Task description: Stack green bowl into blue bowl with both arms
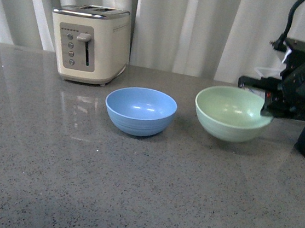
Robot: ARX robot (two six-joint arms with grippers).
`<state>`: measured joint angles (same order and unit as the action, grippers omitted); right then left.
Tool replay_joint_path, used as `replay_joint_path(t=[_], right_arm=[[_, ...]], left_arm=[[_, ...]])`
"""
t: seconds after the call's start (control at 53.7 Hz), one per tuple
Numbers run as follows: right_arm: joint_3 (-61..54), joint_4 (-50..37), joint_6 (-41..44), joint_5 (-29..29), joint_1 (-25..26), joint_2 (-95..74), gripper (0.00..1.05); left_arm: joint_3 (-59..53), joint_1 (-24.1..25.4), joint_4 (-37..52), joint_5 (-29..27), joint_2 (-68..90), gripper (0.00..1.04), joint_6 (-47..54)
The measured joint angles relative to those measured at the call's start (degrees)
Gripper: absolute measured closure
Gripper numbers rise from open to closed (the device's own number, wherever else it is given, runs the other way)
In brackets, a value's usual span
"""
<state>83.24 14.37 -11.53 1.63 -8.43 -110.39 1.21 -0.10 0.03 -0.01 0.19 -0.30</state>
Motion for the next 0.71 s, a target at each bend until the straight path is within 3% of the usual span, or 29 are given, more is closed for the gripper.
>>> replay_joint_path(t=[0.391,0.707], right_arm=[[15.9,3.7,0.7,1.0,-14.0,-1.6,1.04],[20.3,4.7,1.2,4.4,-16.4,-10.3,1.04]], left_arm=[[0.0,0.0,0.0,0.0,0.0,0.07,0.0],[0.0,0.0,0.0,0.0,0.0,0.07,0.0]])
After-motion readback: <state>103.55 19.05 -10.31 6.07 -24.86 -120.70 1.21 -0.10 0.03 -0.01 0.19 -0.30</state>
